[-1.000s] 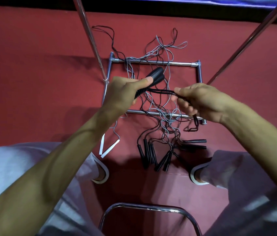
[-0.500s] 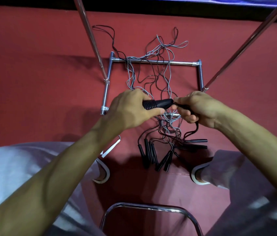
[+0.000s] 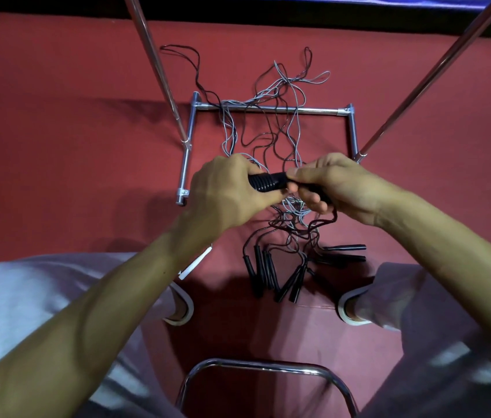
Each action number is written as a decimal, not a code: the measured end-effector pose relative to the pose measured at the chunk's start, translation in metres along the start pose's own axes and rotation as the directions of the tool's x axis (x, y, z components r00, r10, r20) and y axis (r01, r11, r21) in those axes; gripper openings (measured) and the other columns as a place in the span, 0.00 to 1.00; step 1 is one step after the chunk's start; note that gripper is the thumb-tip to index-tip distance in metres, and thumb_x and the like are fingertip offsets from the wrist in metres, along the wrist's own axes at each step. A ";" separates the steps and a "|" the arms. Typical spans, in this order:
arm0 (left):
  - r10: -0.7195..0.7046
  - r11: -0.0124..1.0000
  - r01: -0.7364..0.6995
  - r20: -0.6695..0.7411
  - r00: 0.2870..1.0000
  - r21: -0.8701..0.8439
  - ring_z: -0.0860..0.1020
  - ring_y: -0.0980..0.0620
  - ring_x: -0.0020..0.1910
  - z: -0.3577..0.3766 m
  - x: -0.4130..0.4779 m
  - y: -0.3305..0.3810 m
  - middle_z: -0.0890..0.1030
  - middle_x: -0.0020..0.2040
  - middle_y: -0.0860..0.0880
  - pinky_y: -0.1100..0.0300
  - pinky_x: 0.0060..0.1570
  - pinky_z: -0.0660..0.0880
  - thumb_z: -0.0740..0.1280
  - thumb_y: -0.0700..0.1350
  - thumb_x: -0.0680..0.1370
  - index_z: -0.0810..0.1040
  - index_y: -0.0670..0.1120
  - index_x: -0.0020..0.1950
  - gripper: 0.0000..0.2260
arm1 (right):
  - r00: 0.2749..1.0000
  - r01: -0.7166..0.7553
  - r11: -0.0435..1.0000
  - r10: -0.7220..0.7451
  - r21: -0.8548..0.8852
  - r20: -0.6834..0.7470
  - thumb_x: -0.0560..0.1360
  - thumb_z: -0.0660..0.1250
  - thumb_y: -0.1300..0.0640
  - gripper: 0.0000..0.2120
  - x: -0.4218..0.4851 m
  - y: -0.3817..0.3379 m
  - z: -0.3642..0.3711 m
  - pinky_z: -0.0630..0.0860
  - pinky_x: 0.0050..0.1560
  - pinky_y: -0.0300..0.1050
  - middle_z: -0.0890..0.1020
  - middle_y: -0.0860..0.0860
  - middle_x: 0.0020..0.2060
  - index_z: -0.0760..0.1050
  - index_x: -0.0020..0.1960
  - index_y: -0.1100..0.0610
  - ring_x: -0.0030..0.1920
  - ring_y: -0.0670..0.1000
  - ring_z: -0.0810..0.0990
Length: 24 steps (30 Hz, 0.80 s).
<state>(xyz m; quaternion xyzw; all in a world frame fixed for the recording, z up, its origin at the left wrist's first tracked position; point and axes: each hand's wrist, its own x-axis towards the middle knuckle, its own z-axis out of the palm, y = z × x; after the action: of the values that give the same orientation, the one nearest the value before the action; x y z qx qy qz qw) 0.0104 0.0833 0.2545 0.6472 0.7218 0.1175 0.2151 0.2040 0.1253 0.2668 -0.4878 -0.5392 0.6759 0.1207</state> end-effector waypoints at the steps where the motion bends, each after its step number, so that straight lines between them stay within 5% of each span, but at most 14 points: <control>1: -0.041 0.999 0.042 0.054 0.998 -0.024 0.77 0.48 0.32 -0.002 0.002 -0.001 0.76 0.27 0.52 0.57 0.34 0.74 0.69 0.78 0.61 0.86 0.58 0.42 0.26 | 0.998 0.060 0.991 -0.061 -0.121 0.000 0.81 0.68 0.56 0.14 -0.001 0.000 -0.004 0.58 0.26 0.39 0.72 0.51 0.24 0.79 0.39 0.63 0.23 0.47 0.66; 4: -0.140 0.979 0.183 0.348 0.927 -0.094 0.68 0.46 0.28 -0.005 0.009 -0.009 0.70 0.24 0.51 0.56 0.32 0.65 0.75 0.73 0.57 0.78 0.45 0.31 0.31 | 0.963 0.239 0.799 -0.267 -0.552 0.031 0.73 0.78 0.59 0.04 -0.003 -0.001 -0.015 0.68 0.31 0.35 0.81 0.45 0.28 0.85 0.41 0.56 0.28 0.42 0.73; 6: -0.146 0.955 0.264 0.557 0.818 -0.138 0.65 0.47 0.27 -0.005 0.010 -0.014 0.70 0.25 0.47 0.56 0.33 0.62 0.79 0.68 0.59 0.77 0.46 0.30 0.27 | 0.949 0.275 0.745 -0.311 -0.607 0.048 0.71 0.79 0.61 0.05 -0.004 -0.001 -0.017 0.72 0.34 0.34 0.84 0.43 0.31 0.85 0.40 0.54 0.30 0.41 0.78; 8: -0.127 0.945 0.301 0.708 0.695 -0.126 0.62 0.48 0.26 -0.009 0.010 -0.018 0.69 0.26 0.47 0.58 0.30 0.58 0.78 0.67 0.61 0.82 0.44 0.37 0.27 | 0.938 0.314 0.715 -0.336 -0.625 0.087 0.70 0.80 0.59 0.05 -0.004 0.000 -0.016 0.78 0.38 0.45 0.85 0.46 0.35 0.86 0.41 0.52 0.35 0.47 0.83; 13: 0.031 0.955 0.251 0.891 0.454 -0.161 0.55 0.53 0.22 -0.031 0.011 -0.016 0.63 0.26 0.49 0.65 0.25 0.52 0.71 0.65 0.72 0.85 0.42 0.52 0.26 | 0.897 0.392 0.626 -0.424 -0.674 0.128 0.73 0.75 0.43 0.09 -0.011 -0.003 -0.022 0.77 0.42 0.47 0.86 0.45 0.39 0.87 0.48 0.47 0.39 0.48 0.83; 17: 0.146 0.929 0.254 0.897 0.417 -0.269 0.54 0.54 0.21 -0.027 0.014 -0.015 0.61 0.25 0.50 0.64 0.26 0.51 0.64 0.66 0.73 0.84 0.41 0.54 0.29 | 0.900 0.391 0.654 -0.420 -0.648 0.119 0.78 0.69 0.42 0.14 -0.011 0.000 -0.025 0.68 0.32 0.40 0.80 0.51 0.31 0.84 0.44 0.52 0.29 0.46 0.72; 19: 0.217 0.908 0.247 0.883 0.417 -0.339 0.53 0.53 0.21 -0.025 0.013 -0.014 0.60 0.24 0.50 0.60 0.27 0.50 0.64 0.65 0.75 0.84 0.41 0.52 0.28 | 0.912 0.401 0.761 -0.384 -0.509 0.144 0.79 0.68 0.46 0.16 -0.008 0.002 -0.025 0.65 0.32 0.46 0.74 0.60 0.31 0.81 0.42 0.58 0.31 0.50 0.67; 24: 0.441 0.791 0.189 0.756 0.484 -0.582 0.54 0.53 0.20 -0.027 0.008 -0.011 0.61 0.23 0.47 0.60 0.24 0.52 0.64 0.62 0.77 0.84 0.40 0.49 0.25 | 0.933 0.319 0.932 -0.276 -0.173 0.232 0.83 0.61 0.53 0.21 -0.008 0.000 -0.025 0.65 0.34 0.40 0.71 0.52 0.29 0.72 0.36 0.65 0.31 0.47 0.67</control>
<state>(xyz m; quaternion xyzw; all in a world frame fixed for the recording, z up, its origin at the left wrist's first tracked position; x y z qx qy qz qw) -0.0127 0.0928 0.2719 0.5673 0.3835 0.0127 0.7286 0.2274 0.1355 0.2725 -0.3381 -0.6842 0.6360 0.1145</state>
